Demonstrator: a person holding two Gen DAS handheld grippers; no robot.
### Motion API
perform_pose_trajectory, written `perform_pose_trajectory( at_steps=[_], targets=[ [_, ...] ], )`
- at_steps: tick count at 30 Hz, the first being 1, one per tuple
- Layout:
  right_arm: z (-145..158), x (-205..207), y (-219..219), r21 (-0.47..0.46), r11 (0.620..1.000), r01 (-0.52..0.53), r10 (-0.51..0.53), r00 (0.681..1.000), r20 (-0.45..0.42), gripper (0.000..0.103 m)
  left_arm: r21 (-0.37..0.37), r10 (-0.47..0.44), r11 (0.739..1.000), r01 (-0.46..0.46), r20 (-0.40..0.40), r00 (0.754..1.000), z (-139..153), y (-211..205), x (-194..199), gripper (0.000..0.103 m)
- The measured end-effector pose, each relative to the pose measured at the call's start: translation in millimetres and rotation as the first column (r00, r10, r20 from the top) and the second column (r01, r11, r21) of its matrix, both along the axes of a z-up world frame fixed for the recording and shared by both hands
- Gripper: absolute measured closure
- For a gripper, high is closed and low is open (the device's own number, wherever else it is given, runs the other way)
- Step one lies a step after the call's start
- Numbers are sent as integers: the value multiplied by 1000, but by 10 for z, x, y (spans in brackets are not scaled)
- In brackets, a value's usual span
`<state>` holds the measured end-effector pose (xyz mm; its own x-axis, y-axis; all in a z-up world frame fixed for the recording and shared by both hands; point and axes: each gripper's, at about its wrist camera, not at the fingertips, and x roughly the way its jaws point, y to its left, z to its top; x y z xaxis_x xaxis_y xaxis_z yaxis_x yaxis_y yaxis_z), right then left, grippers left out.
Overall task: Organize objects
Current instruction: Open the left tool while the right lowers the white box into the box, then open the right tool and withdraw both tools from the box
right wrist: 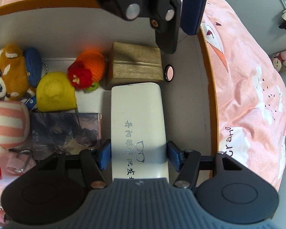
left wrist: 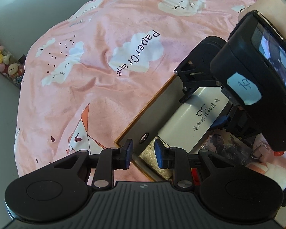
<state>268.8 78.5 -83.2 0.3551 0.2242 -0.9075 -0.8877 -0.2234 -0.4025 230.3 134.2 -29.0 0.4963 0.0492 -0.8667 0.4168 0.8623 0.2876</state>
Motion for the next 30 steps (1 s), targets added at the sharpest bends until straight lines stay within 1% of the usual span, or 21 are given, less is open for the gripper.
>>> perform_pose_trajectory(
  at_steps=[3, 5, 7, 11, 13, 14, 15, 18, 20, 23, 25, 26, 28, 29, 30],
  targets=[
    [8, -47, -1, -7, 1000, -2, 3, 1000, 15, 41, 6, -2, 1000, 2, 7, 1000, 37, -23, -26, 70],
    [34, -63, -1, -1, 1000, 9, -9, 1000, 26, 41, 1, 1, 1000, -1, 9, 1000, 82, -27, -46, 65],
    [77, -61, 0, 7, 1000, 30, -30, 999, 24, 41, -1, 4, 1000, -4, 15, 1000, 137, -30, -72, 64],
    [228, -138, -27, 39, 998, 49, -50, 998, 25, 41, 23, 2, 1000, -3, 38, 999, 292, -42, -145, 63],
    [346, -192, -51, 65, 995, 74, -74, 997, 6, 40, 35, -4, 999, 2, 58, 998, 403, -49, -223, 62],
    [415, -217, -68, 82, 992, 93, -93, 996, -8, 40, 42, -6, 999, 3, 67, 998, 461, -54, -264, 58],
    [492, -242, -87, 100, 988, 117, -115, 993, -24, 40, 49, -8, 999, 4, 77, 997, 525, -60, -313, 57],
    [753, -325, -166, 158, 967, 201, -190, 978, -83, 40, 67, -9, 998, 2, 105, 994, 699, -88, -470, 52],
    [938, -377, -235, 198, 940, 276, -255, 958, -128, 39, 69, 2, 998, -11, 126, 992, 812, -113, -582, 48],
    [1225, -496, -335, 257, 876, 408, -358, 907, -221, 37, 54, 14, 998, -23, 169, 986, 985, -173, -775, 43],
    [1409, -499, -509, 303, 819, 487, -408, 866, -289, 34, 40, 21, 999, -30, 205, 979, 1103, -220, -918, 40],
    [1501, -478, -602, 325, 789, 522, -426, 845, -322, 32, 31, 30, 999, -38, 225, 974, 1165, -245, -992, 37],
    [1665, -620, -710, 372, 721, 584, -455, 804, -381, 29, -1, 55, 998, -56, 268, 962, 1283, -289, -1145, 31],
    [1600, -637, -763, 395, 686, 611, -465, 785, -409, 24, -25, 73, 997, -68, 289, 954, 1332, -314, -1222, 27],
    [1603, -733, -805, 422, 649, 633, -471, 770, -430, 22, -53, 95, 995, -83, 307, 947, 1367, -338, -1301, 27]
  ],
)
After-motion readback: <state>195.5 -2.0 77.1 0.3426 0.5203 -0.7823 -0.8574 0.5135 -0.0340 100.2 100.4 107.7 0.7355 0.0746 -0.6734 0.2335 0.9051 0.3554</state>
